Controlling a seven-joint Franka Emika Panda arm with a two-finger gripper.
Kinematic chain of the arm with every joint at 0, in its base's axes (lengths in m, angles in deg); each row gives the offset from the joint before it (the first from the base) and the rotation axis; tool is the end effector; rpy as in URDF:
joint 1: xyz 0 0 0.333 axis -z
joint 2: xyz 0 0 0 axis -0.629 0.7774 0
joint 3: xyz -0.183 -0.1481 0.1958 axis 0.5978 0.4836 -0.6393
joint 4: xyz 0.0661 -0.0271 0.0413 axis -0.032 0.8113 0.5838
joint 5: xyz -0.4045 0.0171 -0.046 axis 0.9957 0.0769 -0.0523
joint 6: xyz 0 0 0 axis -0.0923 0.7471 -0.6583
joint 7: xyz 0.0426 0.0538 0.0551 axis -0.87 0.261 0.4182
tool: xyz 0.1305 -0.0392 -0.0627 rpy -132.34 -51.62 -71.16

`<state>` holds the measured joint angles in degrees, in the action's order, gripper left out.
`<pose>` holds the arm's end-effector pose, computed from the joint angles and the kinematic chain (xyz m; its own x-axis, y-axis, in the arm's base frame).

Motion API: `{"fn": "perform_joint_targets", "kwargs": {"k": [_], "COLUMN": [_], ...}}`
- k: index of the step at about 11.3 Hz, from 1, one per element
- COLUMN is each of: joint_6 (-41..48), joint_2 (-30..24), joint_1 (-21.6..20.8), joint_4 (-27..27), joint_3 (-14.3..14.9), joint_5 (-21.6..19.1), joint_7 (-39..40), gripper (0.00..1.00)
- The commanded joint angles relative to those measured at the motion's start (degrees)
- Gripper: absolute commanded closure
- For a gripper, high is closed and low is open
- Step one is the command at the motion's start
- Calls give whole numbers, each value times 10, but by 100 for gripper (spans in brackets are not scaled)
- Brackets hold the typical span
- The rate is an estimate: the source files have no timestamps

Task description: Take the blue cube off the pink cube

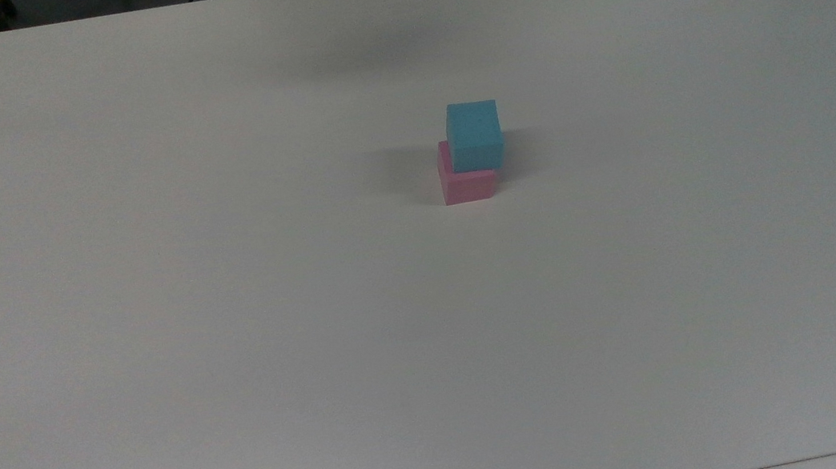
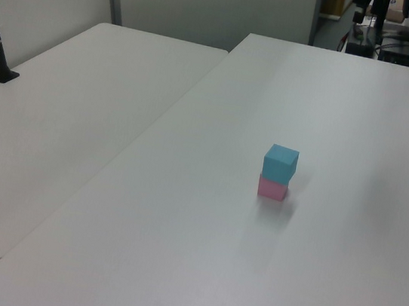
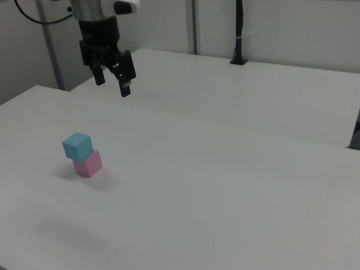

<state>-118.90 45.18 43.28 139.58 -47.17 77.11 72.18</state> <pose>0.5398 -0.0630 0.6084 0.9799 -0.1931 0.0500 -0.1931 -0.9812 -0.0058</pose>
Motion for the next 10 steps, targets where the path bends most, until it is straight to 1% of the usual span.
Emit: {"fn": "perform_joint_targets", "kwargs": {"k": [1,6,8,10], "joint_6": [-1,-2,-1,0], "joint_2": [-1,1,7,8], "joint_1": [-4,-5,-15,-15], "joint_4": [1,3,8,10], "joint_3": [0,0,-3,-3], "joint_5": [0,1,2,2], "joint_7": [3,15,70,121], "gripper": [0,0,0,0]}}
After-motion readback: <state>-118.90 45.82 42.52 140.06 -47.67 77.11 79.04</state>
